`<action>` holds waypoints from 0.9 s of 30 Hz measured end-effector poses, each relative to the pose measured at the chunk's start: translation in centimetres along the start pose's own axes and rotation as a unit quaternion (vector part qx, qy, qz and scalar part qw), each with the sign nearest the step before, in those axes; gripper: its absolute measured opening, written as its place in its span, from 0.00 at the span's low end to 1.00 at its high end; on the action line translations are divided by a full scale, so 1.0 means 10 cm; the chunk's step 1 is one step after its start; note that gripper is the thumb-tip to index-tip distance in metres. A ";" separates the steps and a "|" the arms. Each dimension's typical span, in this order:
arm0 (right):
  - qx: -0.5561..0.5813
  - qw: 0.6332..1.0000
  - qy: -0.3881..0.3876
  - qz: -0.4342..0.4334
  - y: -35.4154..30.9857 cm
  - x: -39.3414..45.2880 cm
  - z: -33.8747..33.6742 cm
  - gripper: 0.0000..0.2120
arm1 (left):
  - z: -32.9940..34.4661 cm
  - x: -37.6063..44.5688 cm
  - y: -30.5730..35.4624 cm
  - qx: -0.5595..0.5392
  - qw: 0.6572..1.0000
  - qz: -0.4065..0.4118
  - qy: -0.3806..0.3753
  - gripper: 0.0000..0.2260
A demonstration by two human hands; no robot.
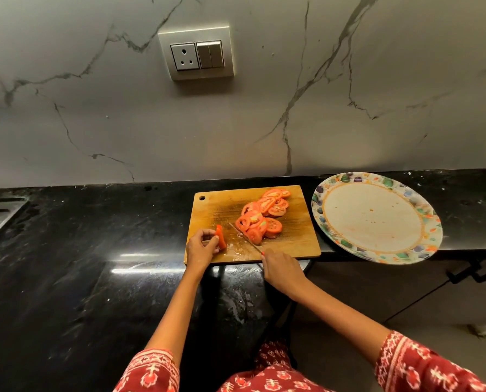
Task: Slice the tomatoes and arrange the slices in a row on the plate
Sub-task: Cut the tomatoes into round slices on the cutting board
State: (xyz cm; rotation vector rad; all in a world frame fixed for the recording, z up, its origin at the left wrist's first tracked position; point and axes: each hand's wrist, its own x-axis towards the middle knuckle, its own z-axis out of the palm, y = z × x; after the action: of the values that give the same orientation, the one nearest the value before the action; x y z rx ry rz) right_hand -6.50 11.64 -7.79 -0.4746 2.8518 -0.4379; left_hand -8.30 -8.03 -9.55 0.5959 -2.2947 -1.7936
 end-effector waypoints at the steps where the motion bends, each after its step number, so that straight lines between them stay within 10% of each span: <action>1: 0.004 1.000 -0.007 -0.001 0.00 -0.02 0.02 0.15 | -0.02 0.00 0.02 0.006 1.000 0.003 -0.001 0.06; 6: 0.089 0.996 -0.002 0.019 -0.01 0.11 -0.02 0.15 | -0.06 0.01 0.13 0.111 0.988 0.068 -0.081 0.21; 20: 0.165 0.986 0.018 0.022 -0.10 0.36 -0.06 0.15 | -0.21 0.06 0.12 0.325 0.943 -0.033 -0.058 0.16; 27: 0.174 0.984 0.008 0.023 -0.04 0.35 -0.02 0.13 | -0.21 -0.04 0.10 0.348 0.935 0.003 -0.061 0.31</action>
State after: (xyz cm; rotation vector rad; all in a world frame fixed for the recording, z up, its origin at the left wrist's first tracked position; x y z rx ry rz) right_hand -9.68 10.06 -8.06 -0.3374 2.7097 -0.9124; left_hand -7.41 -9.54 -7.99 0.5695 -3.0043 -0.9847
